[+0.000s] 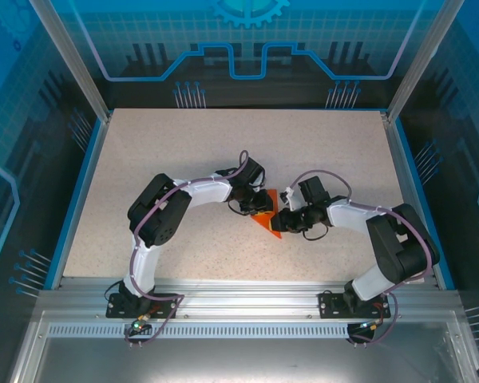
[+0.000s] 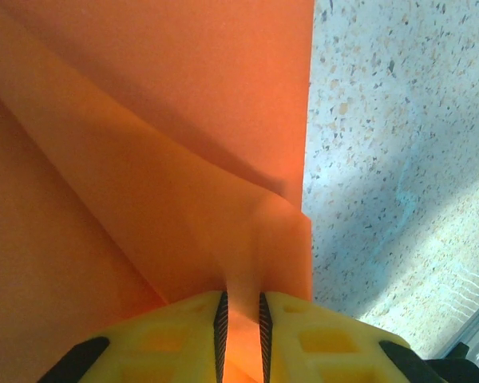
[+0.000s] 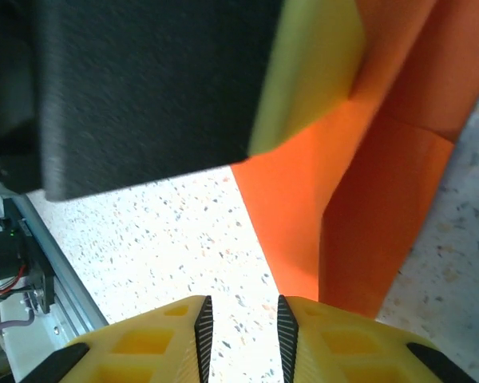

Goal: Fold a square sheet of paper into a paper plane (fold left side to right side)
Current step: Fourth fold the wing at the center of the table.

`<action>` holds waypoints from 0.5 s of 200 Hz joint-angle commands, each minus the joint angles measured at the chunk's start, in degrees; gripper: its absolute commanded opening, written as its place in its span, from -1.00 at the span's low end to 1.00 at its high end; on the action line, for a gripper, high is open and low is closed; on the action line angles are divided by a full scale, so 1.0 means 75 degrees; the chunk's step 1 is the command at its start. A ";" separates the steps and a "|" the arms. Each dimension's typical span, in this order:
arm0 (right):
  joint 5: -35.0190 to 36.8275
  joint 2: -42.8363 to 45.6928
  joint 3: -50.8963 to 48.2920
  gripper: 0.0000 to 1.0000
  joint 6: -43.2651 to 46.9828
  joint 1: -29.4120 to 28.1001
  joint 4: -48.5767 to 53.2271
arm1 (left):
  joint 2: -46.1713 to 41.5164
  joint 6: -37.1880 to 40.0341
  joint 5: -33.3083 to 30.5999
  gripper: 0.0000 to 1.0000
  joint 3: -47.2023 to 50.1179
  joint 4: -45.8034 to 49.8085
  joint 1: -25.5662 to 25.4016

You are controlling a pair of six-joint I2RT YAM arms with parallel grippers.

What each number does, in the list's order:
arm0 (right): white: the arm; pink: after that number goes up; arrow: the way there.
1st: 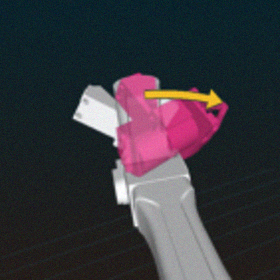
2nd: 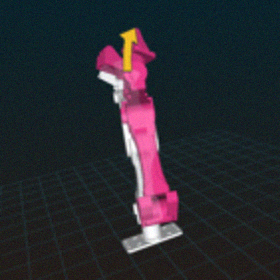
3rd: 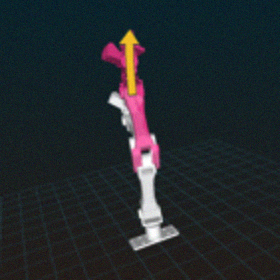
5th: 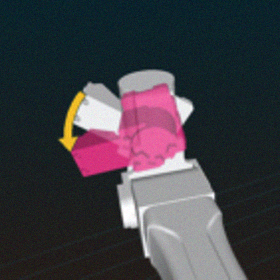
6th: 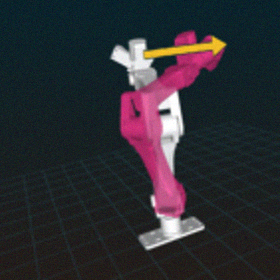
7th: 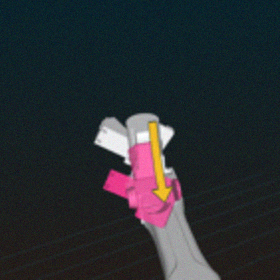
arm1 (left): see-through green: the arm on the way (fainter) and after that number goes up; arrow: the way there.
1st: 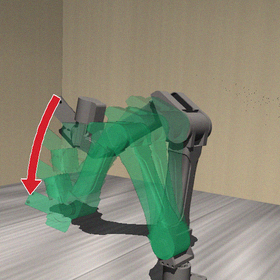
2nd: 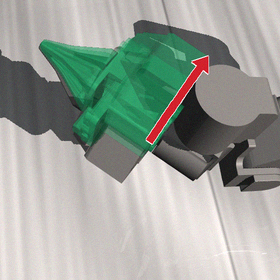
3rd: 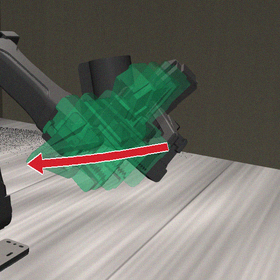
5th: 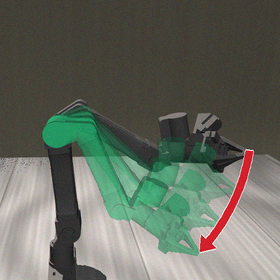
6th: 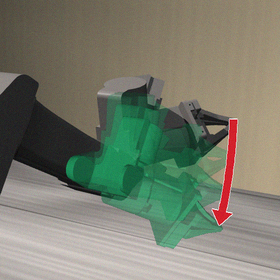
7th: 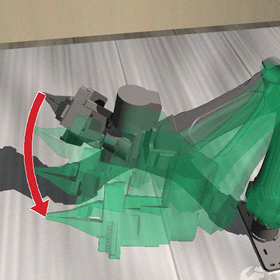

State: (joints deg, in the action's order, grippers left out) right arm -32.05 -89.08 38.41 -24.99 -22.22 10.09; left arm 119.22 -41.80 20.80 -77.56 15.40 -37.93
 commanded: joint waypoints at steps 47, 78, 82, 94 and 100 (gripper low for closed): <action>0.0421 -0.0333 0.0234 -0.40 0.0155 -0.0102 0.0636 | 0.0245 0.0137 -0.0072 -0.55 -0.0206 0.0255 0.0054; 0.0409 -0.0363 0.0222 -0.40 0.0167 -0.0091 0.0690 | 0.0302 0.0136 -0.0084 -0.54 -0.0285 0.0278 0.0075; 0.0415 -0.0358 0.0218 -0.41 0.0168 -0.0096 0.0697 | 0.0316 0.0136 -0.0089 -0.55 -0.0288 0.0289 0.0067; 0.0410 -0.0357 0.0191 -0.41 0.0170 -0.0096 0.0717 | 0.0333 0.0124 -0.0101 -0.55 -0.0308 0.0291 0.0075; 0.0410 -0.0357 0.0164 -0.41 0.0170 -0.0102 0.0726 | 0.0339 0.0124 -0.0111 -0.55 -0.0323 0.0310 0.0078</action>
State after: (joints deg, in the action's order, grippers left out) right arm -29.47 -91.00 39.13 -24.38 -22.22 12.53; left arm 120.22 -41.82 20.80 -78.37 15.97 -37.76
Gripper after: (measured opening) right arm 0.298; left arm 0.227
